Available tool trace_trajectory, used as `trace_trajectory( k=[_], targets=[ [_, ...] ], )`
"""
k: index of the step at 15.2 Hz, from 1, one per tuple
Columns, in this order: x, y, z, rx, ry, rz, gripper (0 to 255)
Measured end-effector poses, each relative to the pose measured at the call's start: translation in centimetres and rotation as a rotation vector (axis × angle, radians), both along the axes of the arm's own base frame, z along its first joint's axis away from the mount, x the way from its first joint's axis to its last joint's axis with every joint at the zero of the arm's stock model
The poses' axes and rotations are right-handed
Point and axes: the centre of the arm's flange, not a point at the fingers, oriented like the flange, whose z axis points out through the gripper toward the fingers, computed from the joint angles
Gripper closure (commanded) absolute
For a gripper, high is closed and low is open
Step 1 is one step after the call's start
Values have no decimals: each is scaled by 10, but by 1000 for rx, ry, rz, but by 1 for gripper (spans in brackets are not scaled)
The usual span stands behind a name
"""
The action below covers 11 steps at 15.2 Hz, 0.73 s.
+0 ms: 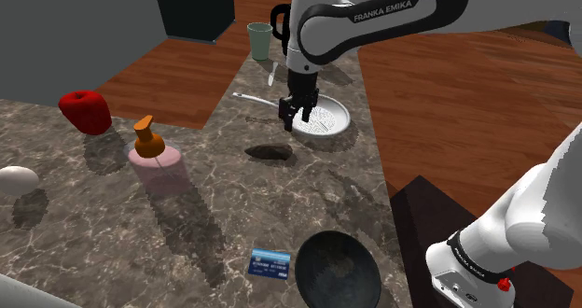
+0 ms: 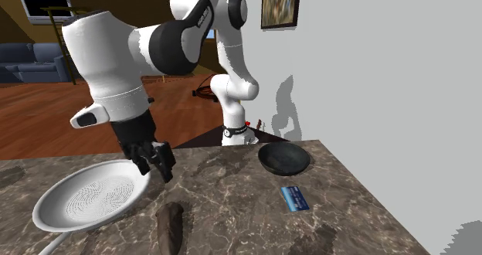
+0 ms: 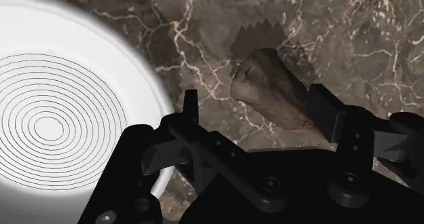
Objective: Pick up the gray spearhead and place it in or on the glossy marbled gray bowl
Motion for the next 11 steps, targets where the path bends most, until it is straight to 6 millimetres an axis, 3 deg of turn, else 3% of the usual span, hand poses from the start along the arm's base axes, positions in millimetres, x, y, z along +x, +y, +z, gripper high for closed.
trace_trajectory(
  k=[7, 11],
  targets=[
    [-2, 66, -50, 15, -222, 606, 0],
    [-3, 77, -68, 17, -260, 708, 0]
  ],
)
